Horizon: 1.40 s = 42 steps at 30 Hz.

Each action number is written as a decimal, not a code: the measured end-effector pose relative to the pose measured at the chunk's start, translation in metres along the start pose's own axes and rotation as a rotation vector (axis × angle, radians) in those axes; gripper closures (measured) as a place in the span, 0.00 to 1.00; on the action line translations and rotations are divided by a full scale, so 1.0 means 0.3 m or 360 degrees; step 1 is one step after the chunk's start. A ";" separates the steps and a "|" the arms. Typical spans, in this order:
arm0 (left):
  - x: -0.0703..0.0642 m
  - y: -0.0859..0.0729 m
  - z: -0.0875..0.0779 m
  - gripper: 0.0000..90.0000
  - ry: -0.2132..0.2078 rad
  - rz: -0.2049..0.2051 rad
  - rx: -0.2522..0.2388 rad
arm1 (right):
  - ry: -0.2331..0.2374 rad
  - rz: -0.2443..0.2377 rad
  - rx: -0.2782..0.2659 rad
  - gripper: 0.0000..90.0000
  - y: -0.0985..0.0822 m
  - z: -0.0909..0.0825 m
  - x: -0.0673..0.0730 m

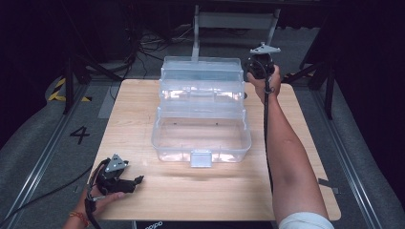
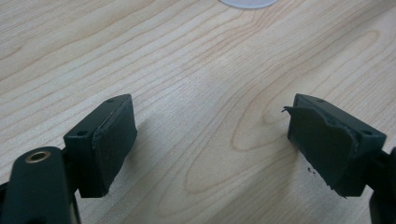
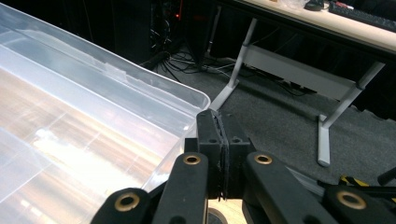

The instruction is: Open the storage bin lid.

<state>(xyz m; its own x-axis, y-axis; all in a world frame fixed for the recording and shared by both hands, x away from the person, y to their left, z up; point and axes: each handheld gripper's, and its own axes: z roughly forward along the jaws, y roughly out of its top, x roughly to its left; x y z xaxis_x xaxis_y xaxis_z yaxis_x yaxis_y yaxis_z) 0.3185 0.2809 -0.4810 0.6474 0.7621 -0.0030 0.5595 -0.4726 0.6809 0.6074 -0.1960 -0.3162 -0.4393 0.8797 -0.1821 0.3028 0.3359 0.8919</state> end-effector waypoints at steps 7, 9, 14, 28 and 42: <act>0.000 0.000 0.000 0.18 0.0000 0.0001 0.0001 | 0.0013 -0.0025 -0.0016 0.98 -0.004 -0.042 0.010; 0.000 0.000 0.000 0.18 0.0000 0.0001 0.0001 | 0.0017 -0.0039 -0.0017 0.98 -0.006 -0.057 0.015; 0.000 0.000 0.000 0.18 -0.0001 0.0001 0.0000 | 0.0031 -0.0070 -0.0029 0.97 -0.015 -0.105 0.024; 0.005 0.003 0.003 0.17 -0.0014 0.0022 -0.0001 | 0.0080 -0.0174 -0.0012 0.97 -0.098 -0.265 0.039; 0.003 0.003 0.003 0.17 -0.0015 0.0009 0.0002 | 0.0146 -0.0217 -0.0031 0.97 -0.153 -0.394 0.047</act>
<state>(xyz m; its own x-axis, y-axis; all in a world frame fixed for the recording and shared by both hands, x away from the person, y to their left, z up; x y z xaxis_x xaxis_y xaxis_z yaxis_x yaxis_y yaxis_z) 0.3202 0.2808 -0.4810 0.6554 0.7553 -0.0059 0.5564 -0.4775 0.6800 0.4873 -0.2387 -0.3107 -0.5507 0.7917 -0.2643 0.2192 0.4427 0.8694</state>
